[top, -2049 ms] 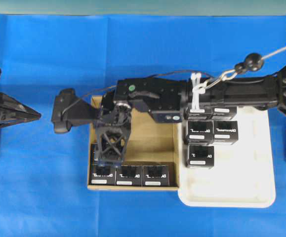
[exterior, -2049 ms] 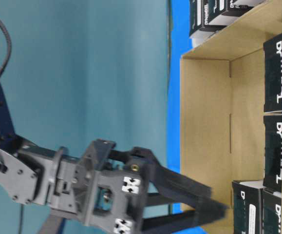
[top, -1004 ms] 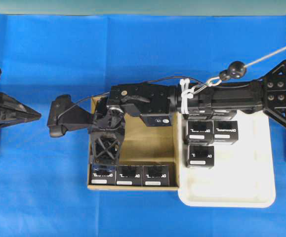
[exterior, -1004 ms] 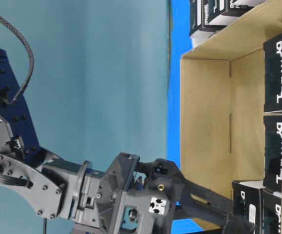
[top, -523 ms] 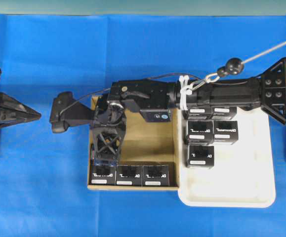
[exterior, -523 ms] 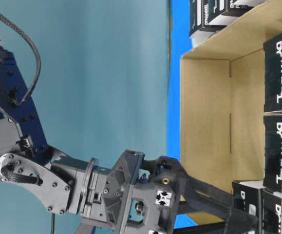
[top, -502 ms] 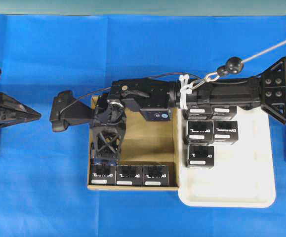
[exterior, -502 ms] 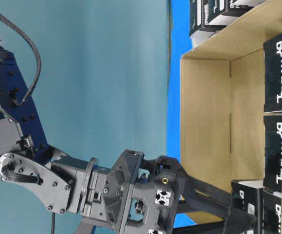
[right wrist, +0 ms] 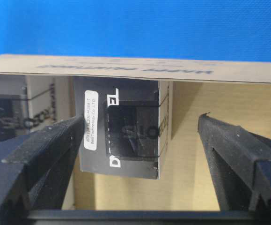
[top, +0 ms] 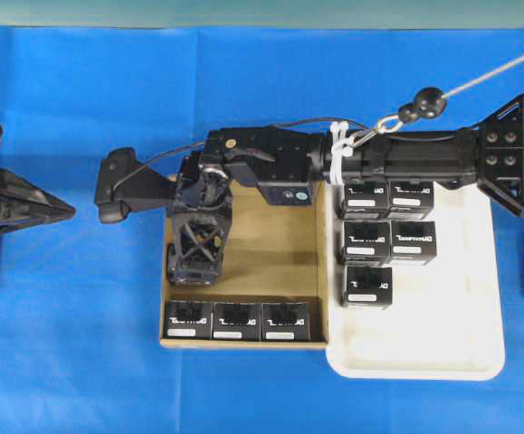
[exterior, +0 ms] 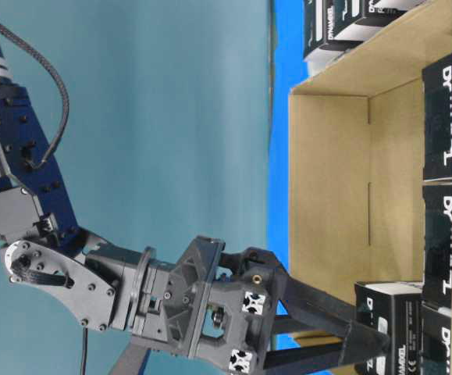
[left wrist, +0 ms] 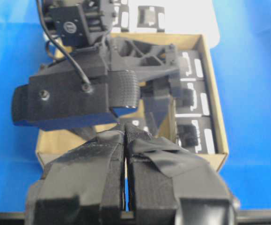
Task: Pick the box from inside the cardboard box.
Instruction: 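Close the right gripper on a black servo box inside the cardboard box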
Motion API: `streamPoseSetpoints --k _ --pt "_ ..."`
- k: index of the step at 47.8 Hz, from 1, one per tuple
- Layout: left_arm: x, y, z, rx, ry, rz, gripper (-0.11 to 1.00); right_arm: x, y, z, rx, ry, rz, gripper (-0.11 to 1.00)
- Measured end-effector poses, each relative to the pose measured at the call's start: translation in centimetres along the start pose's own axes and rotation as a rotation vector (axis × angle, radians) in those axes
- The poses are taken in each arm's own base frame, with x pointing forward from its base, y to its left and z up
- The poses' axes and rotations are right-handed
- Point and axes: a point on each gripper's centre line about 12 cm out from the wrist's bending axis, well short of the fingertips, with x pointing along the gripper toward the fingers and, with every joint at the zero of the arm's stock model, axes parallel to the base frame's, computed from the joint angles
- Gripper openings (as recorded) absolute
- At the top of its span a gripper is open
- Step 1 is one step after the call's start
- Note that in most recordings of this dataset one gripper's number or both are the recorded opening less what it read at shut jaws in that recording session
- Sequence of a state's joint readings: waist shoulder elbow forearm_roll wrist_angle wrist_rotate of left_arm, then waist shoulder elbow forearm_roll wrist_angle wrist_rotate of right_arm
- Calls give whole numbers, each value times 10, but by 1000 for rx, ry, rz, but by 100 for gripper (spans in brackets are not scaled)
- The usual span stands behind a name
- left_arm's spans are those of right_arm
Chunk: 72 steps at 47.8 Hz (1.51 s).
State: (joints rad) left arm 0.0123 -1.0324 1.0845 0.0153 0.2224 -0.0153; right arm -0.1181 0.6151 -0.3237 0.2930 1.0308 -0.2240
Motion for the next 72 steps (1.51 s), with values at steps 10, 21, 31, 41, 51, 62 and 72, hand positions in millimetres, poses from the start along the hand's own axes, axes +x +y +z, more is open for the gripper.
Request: streamPoseSetpoints --k 10,21,31,41,51,62,72 --pt "0 0 0 0 -2 1 -2 -1 -6 -1 9 -1 -3 95" --pt "0 2 0 -2 0 9 -2 -3 -4 -2 1 19 3 95" --pt "-1 3 0 -4 -3 13 -2 -5 6 4 -19 11 7 97" --pt "-2 3 1 -4 -9 13 -2 -3 18 5 -45 9 13 99" --pt "-3 3 2 -4 -14 13 -2 -1 17 5 -45 -5 7 99" --pt "-4 3 3 -6 -21 14 -2 10 16 1 -63 4 2 99" --pt "-5 3 3 -6 -26 14 -2 28 21 -5 -69 23 3 99"
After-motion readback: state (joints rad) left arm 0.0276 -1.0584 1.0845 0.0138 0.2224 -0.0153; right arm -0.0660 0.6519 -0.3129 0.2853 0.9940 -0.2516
